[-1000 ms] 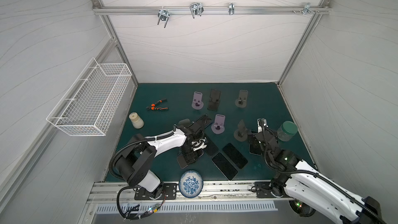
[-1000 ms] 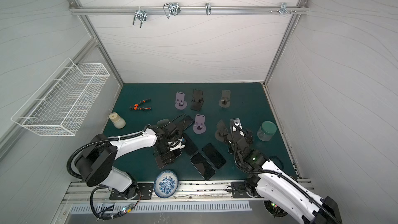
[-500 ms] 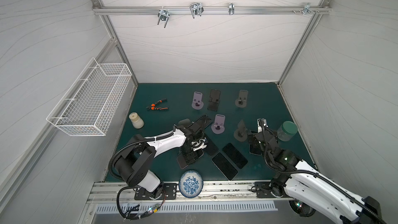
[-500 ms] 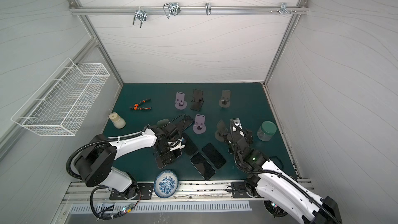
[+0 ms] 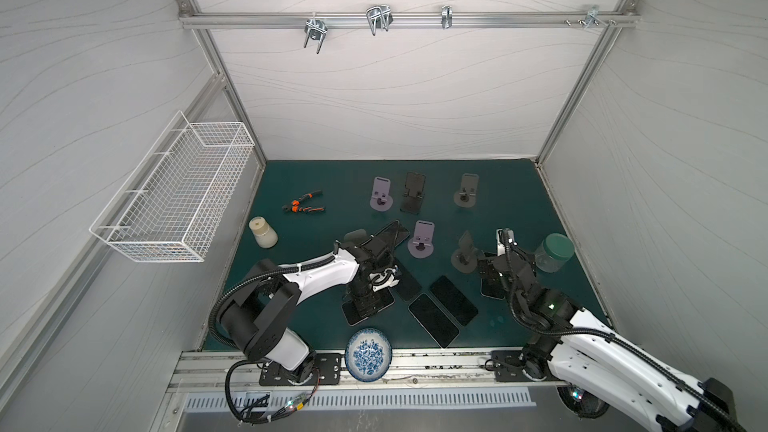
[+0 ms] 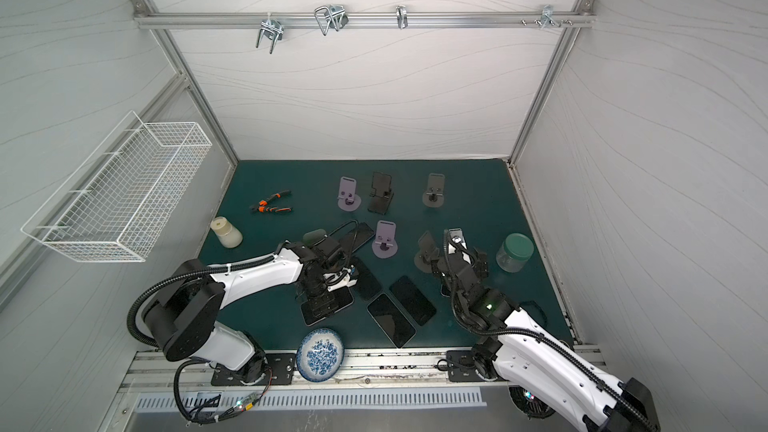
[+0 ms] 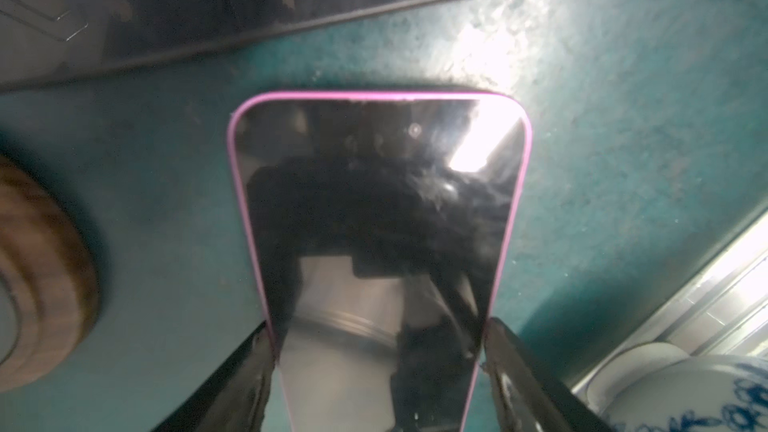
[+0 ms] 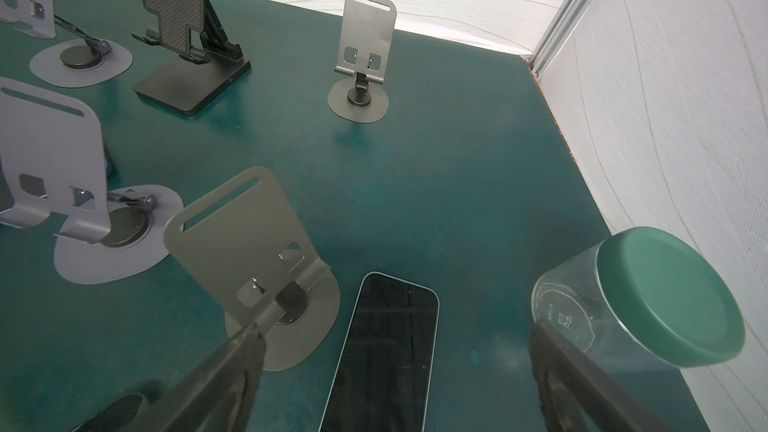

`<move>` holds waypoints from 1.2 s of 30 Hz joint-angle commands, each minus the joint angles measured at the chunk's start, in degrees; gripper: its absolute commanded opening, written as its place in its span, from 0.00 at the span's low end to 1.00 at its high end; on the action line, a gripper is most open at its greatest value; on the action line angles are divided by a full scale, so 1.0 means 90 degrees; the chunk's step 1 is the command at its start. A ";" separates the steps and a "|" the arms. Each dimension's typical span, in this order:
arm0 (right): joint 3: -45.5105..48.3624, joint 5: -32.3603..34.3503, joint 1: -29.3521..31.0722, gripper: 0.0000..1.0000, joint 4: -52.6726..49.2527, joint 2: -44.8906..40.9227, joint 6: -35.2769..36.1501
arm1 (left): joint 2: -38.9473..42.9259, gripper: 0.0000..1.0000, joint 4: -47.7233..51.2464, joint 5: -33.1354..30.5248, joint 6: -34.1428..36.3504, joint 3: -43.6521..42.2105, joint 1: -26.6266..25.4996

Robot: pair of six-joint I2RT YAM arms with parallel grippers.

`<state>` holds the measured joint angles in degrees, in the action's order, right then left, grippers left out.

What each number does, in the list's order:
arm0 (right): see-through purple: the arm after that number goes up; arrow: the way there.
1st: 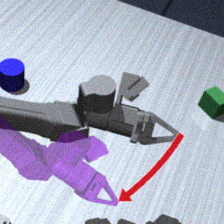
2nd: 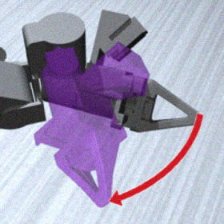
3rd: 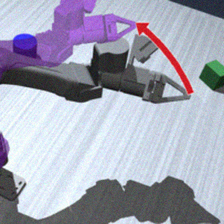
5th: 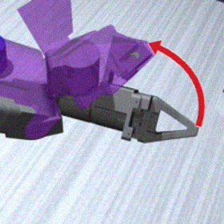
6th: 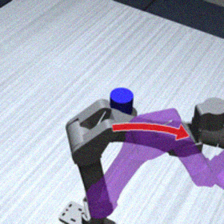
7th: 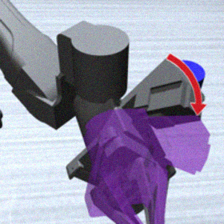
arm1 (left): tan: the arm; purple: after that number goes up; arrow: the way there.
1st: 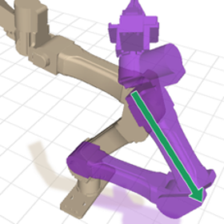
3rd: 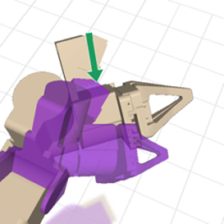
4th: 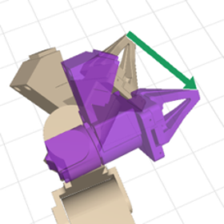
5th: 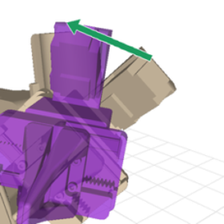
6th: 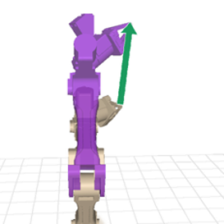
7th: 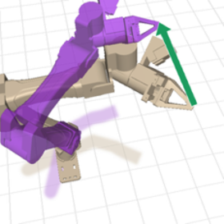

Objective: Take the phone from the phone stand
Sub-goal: 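Lower the pink-framed phone flat onto the table with the left gripper, then open the left gripper and raise it off the pink-framed phone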

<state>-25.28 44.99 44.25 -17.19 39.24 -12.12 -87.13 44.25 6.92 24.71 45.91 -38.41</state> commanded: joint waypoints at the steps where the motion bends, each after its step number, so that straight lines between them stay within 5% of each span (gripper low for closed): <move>1: -0.0004 0.0138 0.0049 0.99 -0.0033 -0.0030 -0.0015 | -0.0016 0.80 -0.0122 0.0003 0.0048 -0.0166 0.0006; 36: -0.0067 0.0109 0.0072 0.99 0.0004 0.0176 0.0018 | 0.0251 0.81 -0.0061 0.0051 0.0088 -0.0267 0.0020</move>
<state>-25.28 44.99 44.56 -17.17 40.77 -12.10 -85.32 42.89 7.22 24.80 44.31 -38.41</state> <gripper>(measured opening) 0.992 0.808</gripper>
